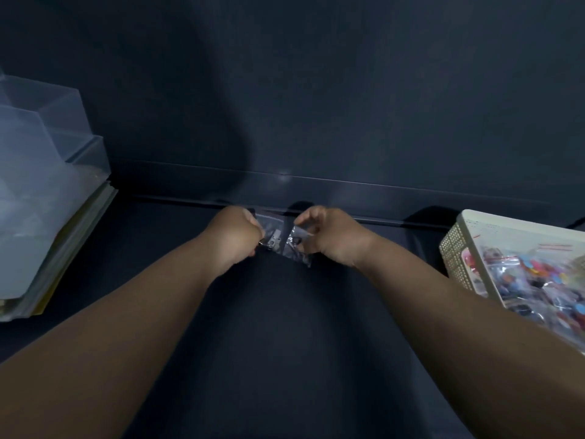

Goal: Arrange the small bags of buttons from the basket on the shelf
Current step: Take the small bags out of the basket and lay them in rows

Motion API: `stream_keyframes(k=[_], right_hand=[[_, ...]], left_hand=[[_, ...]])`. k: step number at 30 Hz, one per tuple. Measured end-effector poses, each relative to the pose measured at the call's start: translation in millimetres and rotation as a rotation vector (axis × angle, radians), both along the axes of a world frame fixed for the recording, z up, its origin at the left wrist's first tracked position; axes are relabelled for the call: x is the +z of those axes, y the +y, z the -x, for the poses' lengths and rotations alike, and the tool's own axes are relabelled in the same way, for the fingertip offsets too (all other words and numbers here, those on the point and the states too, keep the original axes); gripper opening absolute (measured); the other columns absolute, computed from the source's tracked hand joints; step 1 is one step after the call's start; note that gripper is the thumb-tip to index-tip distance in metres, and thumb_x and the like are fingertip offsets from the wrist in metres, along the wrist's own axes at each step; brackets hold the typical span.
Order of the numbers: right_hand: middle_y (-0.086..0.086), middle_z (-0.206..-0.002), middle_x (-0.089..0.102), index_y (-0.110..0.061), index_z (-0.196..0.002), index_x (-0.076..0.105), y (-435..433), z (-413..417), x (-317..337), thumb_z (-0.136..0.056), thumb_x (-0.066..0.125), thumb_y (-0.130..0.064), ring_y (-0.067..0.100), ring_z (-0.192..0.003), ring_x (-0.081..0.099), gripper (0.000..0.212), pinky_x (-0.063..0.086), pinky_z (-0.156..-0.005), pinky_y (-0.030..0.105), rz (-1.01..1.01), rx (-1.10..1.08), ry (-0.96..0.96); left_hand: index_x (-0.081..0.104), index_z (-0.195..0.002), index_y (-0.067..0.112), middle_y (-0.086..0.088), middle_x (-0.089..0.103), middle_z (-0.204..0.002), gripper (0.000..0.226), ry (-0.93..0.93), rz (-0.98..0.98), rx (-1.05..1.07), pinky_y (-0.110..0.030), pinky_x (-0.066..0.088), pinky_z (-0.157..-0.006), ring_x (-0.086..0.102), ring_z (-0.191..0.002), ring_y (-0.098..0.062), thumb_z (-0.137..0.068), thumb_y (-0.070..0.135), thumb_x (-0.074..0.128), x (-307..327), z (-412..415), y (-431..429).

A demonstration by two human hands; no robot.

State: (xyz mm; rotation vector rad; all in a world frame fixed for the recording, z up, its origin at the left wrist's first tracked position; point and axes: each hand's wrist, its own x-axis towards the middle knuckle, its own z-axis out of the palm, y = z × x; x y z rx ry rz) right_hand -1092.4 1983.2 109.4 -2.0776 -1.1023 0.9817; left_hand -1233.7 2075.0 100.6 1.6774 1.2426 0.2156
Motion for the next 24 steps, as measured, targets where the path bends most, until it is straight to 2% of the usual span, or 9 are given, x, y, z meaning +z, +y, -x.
stream_keyframes(k=[3, 6, 10, 12, 14, 16, 18, 20, 24], right_hand=[[0.001, -0.104, 0.05, -0.023, -0.11, 0.049, 5, -1, -6, -0.074, 0.076, -0.003, 0.009, -0.081, 0.051, 0.049, 0.042, -0.062, 0.012, -0.044, -0.012, -0.075], [-0.002, -0.118, 0.038, -0.023, -0.127, 0.047, 2, 0, -9, -0.072, 0.078, -0.005, 0.014, -0.106, 0.049, 0.065, 0.041, -0.086, 0.017, -0.129, -0.043, -0.175], [0.001, -0.117, 0.051, -0.015, -0.116, 0.058, -22, 8, -12, -0.081, 0.068, -0.011, 0.018, -0.111, 0.047, 0.037, 0.03, -0.092, 0.014, -0.289, -0.062, -0.534], [0.005, -0.113, 0.06, -0.013, -0.107, 0.065, -35, 16, -19, -0.084, 0.06, -0.007, 0.026, -0.105, 0.052, 0.024, 0.038, -0.09, 0.023, -0.329, 0.053, -0.651], [0.007, -0.117, 0.064, -0.014, -0.111, 0.067, -44, 19, -28, -0.081, 0.053, -0.001, 0.033, -0.105, 0.058, 0.036, 0.048, -0.093, 0.035, -0.295, 0.178, -0.701], [0.006, -0.128, 0.062, -0.015, -0.122, 0.064, -49, 16, -34, -0.077, 0.047, 0.001, 0.032, -0.115, 0.058, 0.051, 0.044, -0.103, 0.041, -0.218, 0.274, -0.736], [0.006, -0.138, 0.054, -0.016, -0.131, 0.057, -52, 9, -31, -0.077, 0.042, 0.004, 0.027, -0.128, 0.05, 0.06, 0.025, -0.113, 0.029, -0.171, 0.331, -0.749], [0.003, -0.145, 0.046, -0.017, -0.136, 0.052, -54, 4, -23, -0.079, 0.041, 0.01, 0.021, -0.137, 0.039, 0.064, 0.011, -0.111, 0.016, -0.141, 0.364, -0.715], [-0.002, -0.148, 0.042, -0.021, -0.137, 0.051, -56, 1, -15, -0.078, 0.039, 0.015, 0.014, -0.14, 0.033, 0.07, 0.008, -0.105, 0.003, -0.141, 0.389, -0.62]], left_hand=[[0.066, -0.086, 0.006, -0.015, 0.069, -0.086, 0.013, 0.107, -0.116, -0.064, -0.033, 0.052, -0.068, 0.067, -0.083, -0.032, -0.087, 0.018, 0.061, -1, 1, 4], [0.056, -0.096, 0.011, -0.003, 0.06, -0.085, 0.025, 0.196, -0.24, -0.09, -0.033, 0.046, -0.073, 0.059, -0.085, -0.024, -0.085, 0.033, 0.064, 0, 5, 3], [0.053, -0.116, 0.017, -0.004, 0.054, -0.111, 0.03, 0.101, -0.57, -0.119, -0.033, 0.045, -0.084, 0.053, -0.102, -0.024, -0.087, 0.023, 0.061, -5, 16, -9], [0.058, -0.119, 0.016, -0.004, 0.056, -0.117, 0.03, 0.078, -0.742, -0.282, -0.033, 0.042, -0.09, 0.049, -0.109, -0.025, -0.09, 0.016, 0.052, -11, 21, -16], [0.061, -0.121, 0.013, -0.005, 0.06, -0.124, 0.039, 0.09, -0.793, -0.463, -0.036, 0.043, -0.094, 0.052, -0.112, -0.028, -0.087, 0.015, 0.042, -17, 25, -21], [0.062, -0.122, 0.011, -0.007, 0.062, -0.126, 0.045, 0.106, -0.801, -0.551, -0.037, 0.042, -0.099, 0.055, -0.114, -0.03, -0.083, 0.014, 0.039, -22, 29, -24], [0.059, -0.127, 0.01, -0.008, 0.058, -0.132, 0.048, 0.13, -0.801, -0.571, -0.033, 0.035, -0.105, 0.053, -0.121, -0.028, -0.084, 0.014, 0.038, -23, 32, -24], [0.054, -0.133, 0.011, -0.006, 0.051, -0.14, 0.049, 0.153, -0.79, -0.576, -0.029, 0.028, -0.109, 0.046, -0.13, -0.025, -0.088, 0.016, 0.034, -22, 32, -26], [0.048, -0.139, 0.016, -0.002, 0.044, -0.147, 0.052, 0.169, -0.774, -0.593, -0.025, 0.022, -0.111, 0.038, -0.135, -0.021, -0.091, 0.019, 0.029, -22, 31, -29]])
